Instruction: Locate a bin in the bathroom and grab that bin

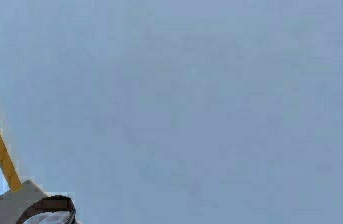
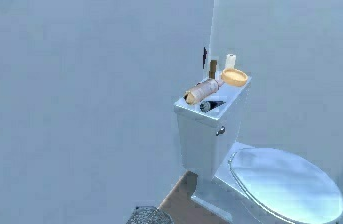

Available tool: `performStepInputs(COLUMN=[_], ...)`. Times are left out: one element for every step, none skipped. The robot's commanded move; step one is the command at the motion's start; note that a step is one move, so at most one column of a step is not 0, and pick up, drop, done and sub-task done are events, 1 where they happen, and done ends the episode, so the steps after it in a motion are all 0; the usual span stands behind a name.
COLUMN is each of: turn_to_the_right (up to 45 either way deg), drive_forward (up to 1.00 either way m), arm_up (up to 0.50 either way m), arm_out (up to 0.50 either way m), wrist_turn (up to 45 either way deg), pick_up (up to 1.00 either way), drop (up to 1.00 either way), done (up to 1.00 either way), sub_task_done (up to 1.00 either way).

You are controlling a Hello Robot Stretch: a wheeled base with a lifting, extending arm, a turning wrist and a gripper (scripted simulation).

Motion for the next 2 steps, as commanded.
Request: performStepInputs(turn_to_the_right=[0.0, 0.0], drive_forward=[0.0, 0.0], arm_up=[0.1, 0.0], arm_out=[0.0, 0.0], wrist_turn=[0.0, 0.0], pick_up=[0.0, 0.0], drop=[0.0, 0.0], done=[0.0, 1.0], sub_task_done=[0.0, 0.0])
